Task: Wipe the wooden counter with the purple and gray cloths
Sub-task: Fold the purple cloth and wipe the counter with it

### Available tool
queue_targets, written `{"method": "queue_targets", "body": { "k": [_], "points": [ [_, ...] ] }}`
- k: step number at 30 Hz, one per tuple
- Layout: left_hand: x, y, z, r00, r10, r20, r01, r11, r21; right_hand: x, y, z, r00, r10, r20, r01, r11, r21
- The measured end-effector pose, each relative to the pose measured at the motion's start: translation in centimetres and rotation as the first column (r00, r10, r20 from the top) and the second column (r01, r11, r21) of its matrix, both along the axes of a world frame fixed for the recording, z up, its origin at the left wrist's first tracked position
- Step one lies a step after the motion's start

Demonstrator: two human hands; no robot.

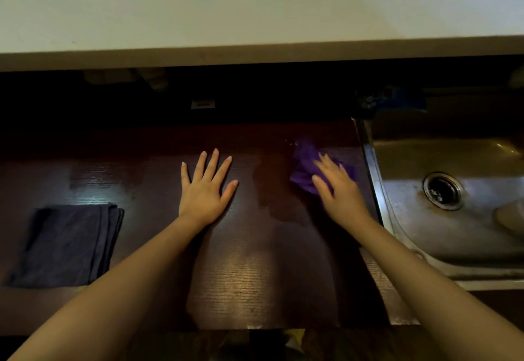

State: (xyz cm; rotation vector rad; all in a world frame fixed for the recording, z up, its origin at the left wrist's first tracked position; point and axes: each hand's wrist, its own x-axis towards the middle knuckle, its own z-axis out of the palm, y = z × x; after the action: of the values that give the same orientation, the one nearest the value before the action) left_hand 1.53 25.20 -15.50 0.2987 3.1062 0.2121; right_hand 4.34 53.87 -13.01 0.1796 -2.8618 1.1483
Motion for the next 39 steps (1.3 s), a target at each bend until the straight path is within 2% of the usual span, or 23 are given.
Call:
{"method": "queue_targets", "body": {
  "k": [1,3,4,6,13,18,22,26,31,34,39],
  "points": [
    [0.0,0.0,0.0,1.000,0.000,0.000,0.000,1.000,-0.001,1.6,0.1,-0.1,0.995,0.084,0.053,-0.090,0.986,0.143],
    [0.0,0.0,-0.1,1.000,-0.001,0.002,0.001,1.000,-0.005,3.5,0.2,-0.8,0.974,0.186,0.126,-0.222,0.875,0.430],
    [-0.1,0.0,-0.1,1.000,0.000,0.004,0.000,1.000,-0.008,3.5,0.2,-1.1,0.972,0.199,0.126,-0.236,0.824,0.515],
    [-0.1,0.0,-0.1,1.000,-0.002,0.006,0.002,1.000,-0.012,2.2,0.0,-1.3,0.975,0.187,0.124,-0.224,0.787,0.574],
    [0.0,-0.1,-0.1,1.000,0.008,-0.001,-0.008,1.000,-0.017,-7.5,-1.7,-1.9,0.983,0.111,0.144,-0.175,0.795,0.581],
    [0.0,0.1,0.0,1.000,0.014,-0.014,-0.014,1.000,-0.022,-10.9,-3.5,-1.7,0.972,0.175,0.158,-0.235,0.781,0.579],
    [0.0,0.1,0.1,1.000,0.018,-0.007,-0.018,1.000,-0.024,-7.9,-4.2,-1.6,0.938,0.333,0.091,-0.327,0.771,0.547],
    [-0.1,0.1,0.0,1.000,0.020,-0.004,-0.020,1.000,-0.022,-1.1,-3.8,-2.0,0.860,0.509,0.034,-0.441,0.709,0.550],
    [0.0,0.0,-0.1,1.000,0.023,-0.005,-0.023,1.000,-0.022,4.4,0.8,-2.3,0.810,0.585,0.024,-0.496,0.663,0.560],
    [0.1,0.1,0.0,1.000,0.029,-0.007,-0.029,0.999,-0.021,2.4,2.8,-2.4,0.847,0.531,0.035,-0.450,0.679,0.579],
    [0.2,0.1,0.0,0.999,0.042,-0.007,-0.042,0.999,-0.026,-4.6,4.2,-2.0,0.954,0.288,0.079,-0.274,0.741,0.613]
  ]
}}
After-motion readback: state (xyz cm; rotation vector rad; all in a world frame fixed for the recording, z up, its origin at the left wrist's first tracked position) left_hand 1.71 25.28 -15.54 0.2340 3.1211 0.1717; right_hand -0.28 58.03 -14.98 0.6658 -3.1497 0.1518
